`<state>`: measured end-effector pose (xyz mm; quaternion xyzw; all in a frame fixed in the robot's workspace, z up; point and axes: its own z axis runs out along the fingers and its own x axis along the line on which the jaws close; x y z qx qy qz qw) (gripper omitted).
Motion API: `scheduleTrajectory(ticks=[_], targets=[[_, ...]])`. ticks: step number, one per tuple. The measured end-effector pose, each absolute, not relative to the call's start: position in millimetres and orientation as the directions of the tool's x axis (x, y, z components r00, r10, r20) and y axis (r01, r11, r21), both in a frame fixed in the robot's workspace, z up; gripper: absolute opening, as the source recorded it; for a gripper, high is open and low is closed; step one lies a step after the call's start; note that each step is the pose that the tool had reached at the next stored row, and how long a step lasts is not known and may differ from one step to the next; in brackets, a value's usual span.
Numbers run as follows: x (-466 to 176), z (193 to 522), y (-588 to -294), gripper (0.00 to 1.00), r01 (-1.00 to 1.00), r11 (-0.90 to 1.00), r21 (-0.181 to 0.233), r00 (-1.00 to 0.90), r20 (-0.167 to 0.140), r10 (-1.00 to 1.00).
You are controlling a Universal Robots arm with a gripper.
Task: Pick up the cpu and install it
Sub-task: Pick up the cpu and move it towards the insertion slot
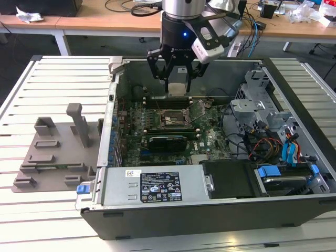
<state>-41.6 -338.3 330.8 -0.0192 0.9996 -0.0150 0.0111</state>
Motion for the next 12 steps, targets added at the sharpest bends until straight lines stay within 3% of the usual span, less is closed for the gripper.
scheduleTrajectory(ticks=[12], targets=[[-40,315,-338,0.55,-0.038,0.999,-0.03,-0.999,-0.022,-0.039]])
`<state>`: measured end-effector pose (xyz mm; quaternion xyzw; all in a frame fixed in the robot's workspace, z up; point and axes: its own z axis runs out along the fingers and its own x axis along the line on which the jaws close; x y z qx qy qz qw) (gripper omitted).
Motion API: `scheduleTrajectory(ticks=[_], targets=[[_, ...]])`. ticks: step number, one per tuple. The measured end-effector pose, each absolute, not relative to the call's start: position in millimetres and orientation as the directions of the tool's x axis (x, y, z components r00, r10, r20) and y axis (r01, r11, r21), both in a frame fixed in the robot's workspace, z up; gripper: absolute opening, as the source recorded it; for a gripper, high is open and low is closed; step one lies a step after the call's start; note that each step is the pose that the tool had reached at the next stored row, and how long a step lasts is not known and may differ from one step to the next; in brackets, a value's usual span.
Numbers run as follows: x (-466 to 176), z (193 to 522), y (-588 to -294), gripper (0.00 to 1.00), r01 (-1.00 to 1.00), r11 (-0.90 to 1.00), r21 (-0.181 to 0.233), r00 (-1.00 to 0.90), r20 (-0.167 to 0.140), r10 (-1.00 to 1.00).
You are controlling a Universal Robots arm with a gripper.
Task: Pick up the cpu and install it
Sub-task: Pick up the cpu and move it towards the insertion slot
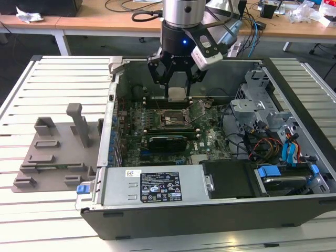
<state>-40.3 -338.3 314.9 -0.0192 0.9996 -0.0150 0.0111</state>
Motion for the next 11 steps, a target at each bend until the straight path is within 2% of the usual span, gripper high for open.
scheduleTrajectory(ticks=[11], targets=[[-39.6,304.9,-338.3,0.55,-0.038,0.999,-0.031,-0.999,-0.021,-0.039]])
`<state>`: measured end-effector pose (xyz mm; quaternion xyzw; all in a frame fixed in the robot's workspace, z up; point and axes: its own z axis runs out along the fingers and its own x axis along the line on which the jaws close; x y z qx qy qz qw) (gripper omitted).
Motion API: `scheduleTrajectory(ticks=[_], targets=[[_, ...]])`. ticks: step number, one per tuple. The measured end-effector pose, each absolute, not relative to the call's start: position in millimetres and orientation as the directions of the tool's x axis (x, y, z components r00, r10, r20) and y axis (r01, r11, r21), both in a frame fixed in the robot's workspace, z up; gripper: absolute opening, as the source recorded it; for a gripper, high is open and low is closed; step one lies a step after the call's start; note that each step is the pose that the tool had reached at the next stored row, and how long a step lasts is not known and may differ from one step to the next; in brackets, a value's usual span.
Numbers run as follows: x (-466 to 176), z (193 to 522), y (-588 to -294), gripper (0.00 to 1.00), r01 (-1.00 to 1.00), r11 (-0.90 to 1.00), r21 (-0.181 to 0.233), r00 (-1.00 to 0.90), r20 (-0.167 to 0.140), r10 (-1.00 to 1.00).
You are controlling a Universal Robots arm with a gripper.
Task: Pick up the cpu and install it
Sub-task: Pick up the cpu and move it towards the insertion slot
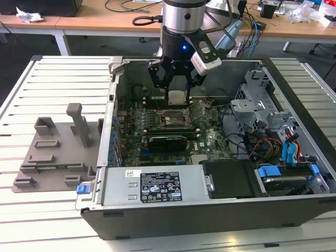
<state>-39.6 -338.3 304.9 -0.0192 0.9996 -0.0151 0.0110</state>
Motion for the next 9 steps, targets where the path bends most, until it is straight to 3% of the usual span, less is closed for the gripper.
scheduleTrajectory(ticks=[9], targets=[[-39.3,299.9,-338.3,0.55,-0.038,0.999,-0.031,-0.999,-0.021,-0.039]])
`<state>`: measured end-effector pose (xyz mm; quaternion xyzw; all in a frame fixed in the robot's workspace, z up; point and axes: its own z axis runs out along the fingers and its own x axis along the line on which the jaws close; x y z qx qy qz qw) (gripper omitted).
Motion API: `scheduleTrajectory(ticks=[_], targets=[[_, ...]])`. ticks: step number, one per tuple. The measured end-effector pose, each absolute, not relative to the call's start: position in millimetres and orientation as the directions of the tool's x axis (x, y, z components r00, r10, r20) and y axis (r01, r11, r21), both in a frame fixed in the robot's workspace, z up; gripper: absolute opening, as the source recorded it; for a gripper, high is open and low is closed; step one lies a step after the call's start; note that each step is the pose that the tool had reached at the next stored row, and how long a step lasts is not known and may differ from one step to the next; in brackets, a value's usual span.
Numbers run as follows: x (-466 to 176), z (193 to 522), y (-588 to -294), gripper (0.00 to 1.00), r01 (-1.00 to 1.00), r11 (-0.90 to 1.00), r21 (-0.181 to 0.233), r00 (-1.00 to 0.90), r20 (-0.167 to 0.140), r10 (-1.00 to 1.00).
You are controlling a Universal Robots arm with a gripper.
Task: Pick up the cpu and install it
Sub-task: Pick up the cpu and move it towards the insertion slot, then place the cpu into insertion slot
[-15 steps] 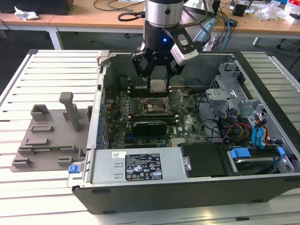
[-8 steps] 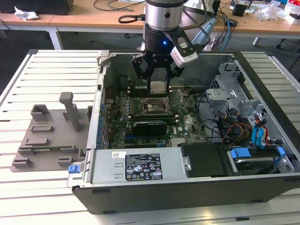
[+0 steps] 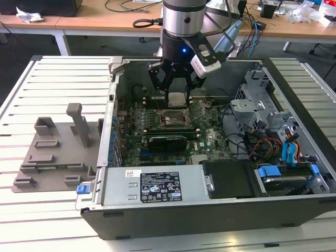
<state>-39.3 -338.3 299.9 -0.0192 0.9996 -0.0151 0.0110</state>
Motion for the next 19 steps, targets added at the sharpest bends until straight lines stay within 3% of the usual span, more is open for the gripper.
scheduleTrajectory(ticks=[10,19], targets=[[-39.3,299.7,-338.3,0.55,-0.032,0.999,-0.031,-0.999,-0.022,-0.032],[-39.3,299.4,-338.3,0.55,0.141,0.989,-0.033,-0.99,-0.022,0.141]])
